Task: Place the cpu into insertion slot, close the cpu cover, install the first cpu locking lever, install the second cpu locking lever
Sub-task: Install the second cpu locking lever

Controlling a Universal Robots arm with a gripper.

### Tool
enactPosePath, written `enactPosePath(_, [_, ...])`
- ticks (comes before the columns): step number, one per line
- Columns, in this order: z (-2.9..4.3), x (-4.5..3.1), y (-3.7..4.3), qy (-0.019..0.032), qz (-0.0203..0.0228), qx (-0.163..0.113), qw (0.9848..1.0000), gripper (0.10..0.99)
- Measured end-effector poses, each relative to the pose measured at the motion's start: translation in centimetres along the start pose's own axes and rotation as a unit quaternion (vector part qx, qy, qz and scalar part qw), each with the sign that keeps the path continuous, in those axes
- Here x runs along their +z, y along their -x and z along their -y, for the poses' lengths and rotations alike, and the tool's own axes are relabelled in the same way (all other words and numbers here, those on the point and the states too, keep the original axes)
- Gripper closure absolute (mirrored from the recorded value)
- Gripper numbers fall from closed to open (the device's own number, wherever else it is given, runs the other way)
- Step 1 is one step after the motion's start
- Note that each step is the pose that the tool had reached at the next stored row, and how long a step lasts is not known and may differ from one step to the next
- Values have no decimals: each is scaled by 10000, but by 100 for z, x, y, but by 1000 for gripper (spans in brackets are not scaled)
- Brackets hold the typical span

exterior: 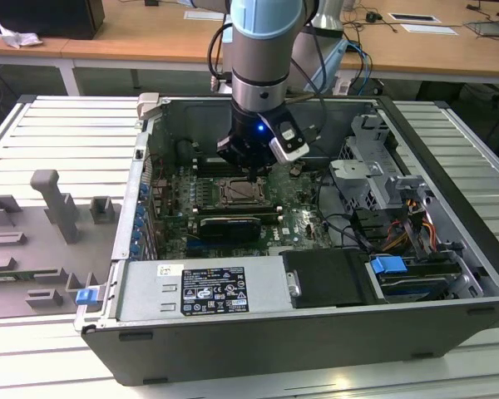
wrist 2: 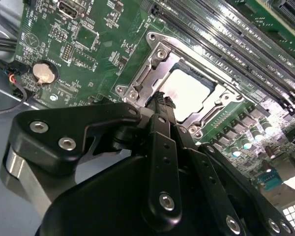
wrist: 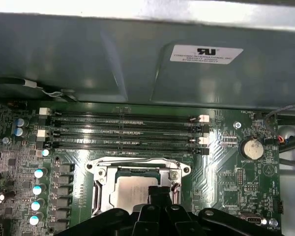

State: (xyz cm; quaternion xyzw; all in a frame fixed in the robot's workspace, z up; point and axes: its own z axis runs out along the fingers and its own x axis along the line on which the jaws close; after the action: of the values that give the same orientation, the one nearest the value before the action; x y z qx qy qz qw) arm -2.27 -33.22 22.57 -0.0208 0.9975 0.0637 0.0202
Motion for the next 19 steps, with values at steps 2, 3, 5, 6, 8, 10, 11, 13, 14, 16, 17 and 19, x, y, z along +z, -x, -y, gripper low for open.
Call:
enactPosePath(2, [1, -14, 1, -1, 0, 0, 10000, 980])
enactPosePath(3, [-2, -37, 2, 0, 0, -1, 10000, 980])
enactPosePath(5, [-8, -87, 4, 0, 1, -1, 10000, 980])
enactPosePath(6, [-11, -114, 4, 0, 3, -1, 10000, 980])
enactPosePath(8, [-14, -145, 5, 0, 4, -1, 10000, 980])
enactPosePath(10, [6, -152, 4, 0, 4, -1, 10000, 980])
enactPosePath(11, [19, -153, 4, 0, 4, -1, 10000, 980])
enactPosePath(13, [51, -157, 3, 0, 4, -1, 10000, 980])
enactPosePath(14, [66, -159, 2, 0, 4, -1, 10000, 980])
enactPosePath(16, [129, -167, 0, 0, 4, -1, 10000, 980])
enactPosePath(17, [153, -170, -1, 0, 4, -1, 10000, 980])
enactPosePath(19, [218, -177, -4, 1, 4, -1, 10000, 980])
